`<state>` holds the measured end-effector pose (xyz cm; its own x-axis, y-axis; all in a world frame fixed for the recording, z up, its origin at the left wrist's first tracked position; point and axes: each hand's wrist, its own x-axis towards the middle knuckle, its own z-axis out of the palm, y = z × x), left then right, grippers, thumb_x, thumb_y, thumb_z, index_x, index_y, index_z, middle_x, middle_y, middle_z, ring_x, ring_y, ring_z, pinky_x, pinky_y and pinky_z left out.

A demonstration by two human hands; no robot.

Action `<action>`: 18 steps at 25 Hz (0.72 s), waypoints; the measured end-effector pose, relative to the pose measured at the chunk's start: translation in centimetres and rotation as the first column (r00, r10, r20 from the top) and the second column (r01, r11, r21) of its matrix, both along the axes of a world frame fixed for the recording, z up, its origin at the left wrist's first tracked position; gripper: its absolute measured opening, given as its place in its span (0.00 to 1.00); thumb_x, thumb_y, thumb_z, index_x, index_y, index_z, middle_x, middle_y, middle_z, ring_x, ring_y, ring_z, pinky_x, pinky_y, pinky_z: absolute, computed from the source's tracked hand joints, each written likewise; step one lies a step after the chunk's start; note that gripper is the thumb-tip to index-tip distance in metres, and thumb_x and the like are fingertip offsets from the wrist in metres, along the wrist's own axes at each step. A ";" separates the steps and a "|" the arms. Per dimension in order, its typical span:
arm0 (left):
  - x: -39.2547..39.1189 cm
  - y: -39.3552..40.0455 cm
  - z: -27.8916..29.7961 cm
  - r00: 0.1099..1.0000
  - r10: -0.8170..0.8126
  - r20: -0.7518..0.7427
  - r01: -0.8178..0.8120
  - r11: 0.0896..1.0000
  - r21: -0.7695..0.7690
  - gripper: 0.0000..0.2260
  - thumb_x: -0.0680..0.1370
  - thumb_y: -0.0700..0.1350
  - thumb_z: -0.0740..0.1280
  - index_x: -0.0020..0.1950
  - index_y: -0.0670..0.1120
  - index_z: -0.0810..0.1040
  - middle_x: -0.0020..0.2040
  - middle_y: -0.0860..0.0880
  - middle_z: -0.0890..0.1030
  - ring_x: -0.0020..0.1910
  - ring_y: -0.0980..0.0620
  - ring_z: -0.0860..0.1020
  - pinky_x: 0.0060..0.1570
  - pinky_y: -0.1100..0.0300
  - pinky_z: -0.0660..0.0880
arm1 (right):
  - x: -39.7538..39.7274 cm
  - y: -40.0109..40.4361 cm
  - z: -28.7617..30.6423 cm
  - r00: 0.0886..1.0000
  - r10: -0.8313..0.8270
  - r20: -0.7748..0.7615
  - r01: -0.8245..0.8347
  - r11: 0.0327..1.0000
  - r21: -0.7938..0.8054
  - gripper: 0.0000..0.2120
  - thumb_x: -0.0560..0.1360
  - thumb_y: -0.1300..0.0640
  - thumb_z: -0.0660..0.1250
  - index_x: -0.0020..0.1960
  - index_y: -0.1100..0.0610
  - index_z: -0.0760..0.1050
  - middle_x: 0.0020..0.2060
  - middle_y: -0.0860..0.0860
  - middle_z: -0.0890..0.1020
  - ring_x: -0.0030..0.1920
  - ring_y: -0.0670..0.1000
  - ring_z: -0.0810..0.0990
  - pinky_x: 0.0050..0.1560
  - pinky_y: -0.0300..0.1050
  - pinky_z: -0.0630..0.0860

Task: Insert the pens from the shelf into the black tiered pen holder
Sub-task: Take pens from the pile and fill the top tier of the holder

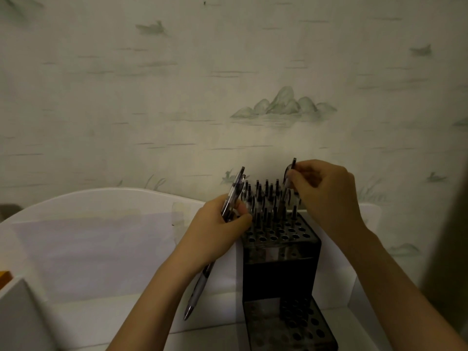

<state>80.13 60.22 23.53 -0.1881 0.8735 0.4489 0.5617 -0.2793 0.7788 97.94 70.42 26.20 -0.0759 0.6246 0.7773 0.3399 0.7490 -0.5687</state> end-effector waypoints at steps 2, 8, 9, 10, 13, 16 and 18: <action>0.0 0.0 0.0 1.000 0.001 -0.010 -0.001 1.000 0.004 0.03 0.76 0.41 0.69 0.42 0.45 0.77 0.26 0.59 0.74 0.24 0.63 0.69 0.29 0.68 0.67 | 0.0 0.1 0.2 1.000 -0.001 0.016 0.001 1.000 0.003 0.07 0.74 0.56 0.71 0.50 0.58 0.84 0.37 0.47 0.85 0.37 0.43 0.84 0.46 0.42 0.82; -0.1 0.0 0.1 1.000 0.006 -0.017 -0.006 1.000 0.012 0.03 0.76 0.41 0.69 0.42 0.45 0.77 0.26 0.61 0.74 0.24 0.64 0.70 0.29 0.70 0.67 | 0.3 0.4 0.3 1.000 -0.007 0.023 0.007 1.000 0.002 0.07 0.74 0.57 0.71 0.49 0.58 0.83 0.35 0.48 0.85 0.35 0.43 0.84 0.44 0.42 0.82; -0.1 0.0 0.1 1.000 0.005 -0.016 -0.005 1.000 0.011 0.03 0.76 0.41 0.69 0.42 0.45 0.77 0.26 0.61 0.74 0.24 0.64 0.70 0.29 0.70 0.67 | 0.3 0.4 0.2 0.999 -0.006 0.033 0.006 1.000 -0.002 0.07 0.74 0.57 0.71 0.50 0.58 0.83 0.36 0.48 0.85 0.36 0.43 0.84 0.44 0.41 0.82; -0.1 0.0 0.1 1.000 0.004 -0.013 -0.004 1.000 0.008 0.03 0.76 0.41 0.69 0.42 0.45 0.77 0.26 0.61 0.74 0.24 0.64 0.70 0.30 0.69 0.68 | 0.2 0.4 0.1 0.999 -0.002 0.050 0.002 1.000 -0.008 0.07 0.74 0.57 0.71 0.50 0.58 0.83 0.36 0.48 0.85 0.36 0.43 0.84 0.44 0.39 0.82; -0.1 -0.1 0.1 1.000 0.001 -0.012 -0.001 1.000 0.003 0.03 0.76 0.41 0.69 0.43 0.44 0.77 0.26 0.60 0.74 0.24 0.63 0.70 0.30 0.68 0.68 | -0.3 0.5 -0.6 0.993 0.027 0.117 -0.019 0.998 -0.066 0.06 0.74 0.57 0.72 0.50 0.57 0.83 0.35 0.47 0.84 0.36 0.41 0.83 0.42 0.31 0.79; -0.1 -0.2 0.0 1.000 0.015 -0.024 -0.015 1.000 0.007 0.03 0.75 0.42 0.69 0.42 0.44 0.77 0.26 0.59 0.73 0.25 0.61 0.69 0.31 0.65 0.69 | -0.5 0.6 -1.9 0.983 0.058 0.176 -0.024 0.981 -0.191 0.07 0.72 0.55 0.74 0.49 0.55 0.84 0.34 0.44 0.83 0.36 0.39 0.82 0.43 0.29 0.78; -0.1 -0.2 -0.1 1.000 0.023 -0.018 -0.023 1.000 0.004 0.03 0.75 0.42 0.69 0.43 0.44 0.77 0.27 0.57 0.73 0.25 0.60 0.70 0.33 0.61 0.70 | -0.4 0.7 -2.4 0.985 0.076 0.155 -0.041 0.975 -0.219 0.08 0.71 0.54 0.74 0.49 0.55 0.84 0.34 0.41 0.82 0.36 0.37 0.82 0.42 0.26 0.76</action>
<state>80.04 60.03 23.44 -0.1998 0.8673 0.4560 0.5821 -0.2693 0.7672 97.55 71.10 23.80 -0.2308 0.7657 0.6004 0.3997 0.6372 -0.6589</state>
